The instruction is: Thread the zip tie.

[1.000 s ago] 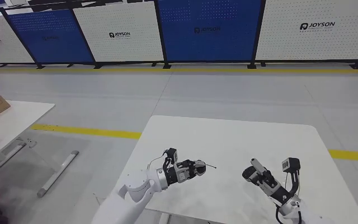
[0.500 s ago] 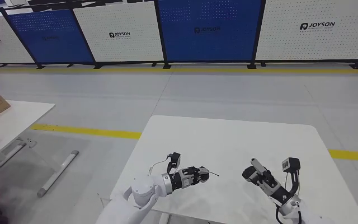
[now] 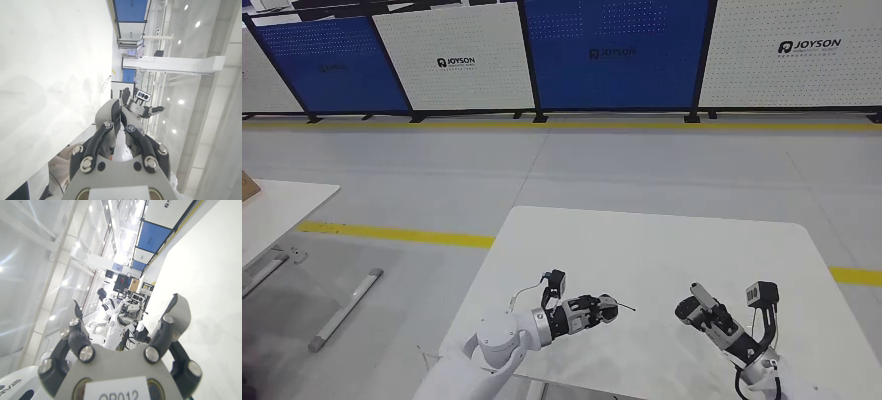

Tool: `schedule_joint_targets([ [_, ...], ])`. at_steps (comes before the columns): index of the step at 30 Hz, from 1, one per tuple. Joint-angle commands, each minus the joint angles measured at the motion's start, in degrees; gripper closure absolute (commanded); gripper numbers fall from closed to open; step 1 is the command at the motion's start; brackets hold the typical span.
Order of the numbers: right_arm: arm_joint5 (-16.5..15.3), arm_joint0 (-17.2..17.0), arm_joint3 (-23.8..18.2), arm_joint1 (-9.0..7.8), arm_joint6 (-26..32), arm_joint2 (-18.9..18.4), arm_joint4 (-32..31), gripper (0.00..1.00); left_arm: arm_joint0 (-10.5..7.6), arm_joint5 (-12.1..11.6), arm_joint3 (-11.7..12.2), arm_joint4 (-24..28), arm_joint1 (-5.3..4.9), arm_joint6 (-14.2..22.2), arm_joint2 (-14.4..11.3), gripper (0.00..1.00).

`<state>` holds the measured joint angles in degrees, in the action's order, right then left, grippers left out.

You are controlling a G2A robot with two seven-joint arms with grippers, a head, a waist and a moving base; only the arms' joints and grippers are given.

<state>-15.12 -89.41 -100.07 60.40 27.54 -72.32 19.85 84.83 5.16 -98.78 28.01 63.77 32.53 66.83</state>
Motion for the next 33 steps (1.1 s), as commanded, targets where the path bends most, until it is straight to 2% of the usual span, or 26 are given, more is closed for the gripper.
schedule_joint_targets([
  [1, 0.0, 0.0, 0.0, 0.00, 0.0, 0.0, 0.0, 0.00, 0.58, -1.0, -2.7, 0.6, -0.09, -0.4, 0.7, 1.00],
  [5, 0.0, 0.0, 0.0, 0.00, 0.0, 0.0, 0.0, 0.00, 2.64, -1.6, -8.3, 0.0, -0.54, -0.1, 2.2, 1.00],
  [9, 0.0, 0.0, 0.0, 0.00, 0.0, 0.0, 0.0, 0.00, 3.84, -1.2, -10.7, -1.1, -0.78, 0.1, 2.3, 1.00],
  [13, 0.0, 0.0, 0.0, 0.00, 0.0, 0.0, 0.0, 0.00, 3.66, -0.7, -9.2, -2.4, -0.75, -0.9, 1.2, 1.00],
  [18, 0.0, 0.0, 0.0, 0.00, 0.0, 0.0, 0.0, 0.00, 2.33, 0.1, -4.1, 0.9, -0.36, -1.2, -0.4, 1.00],
  [33, 0.0, 0.0, 0.0, 0.00, 0.0, 0.0, 0.0, 0.00, 2.27, -0.2, -4.1, 0.6, -0.34, -1.4, -0.6, 1.00],
])
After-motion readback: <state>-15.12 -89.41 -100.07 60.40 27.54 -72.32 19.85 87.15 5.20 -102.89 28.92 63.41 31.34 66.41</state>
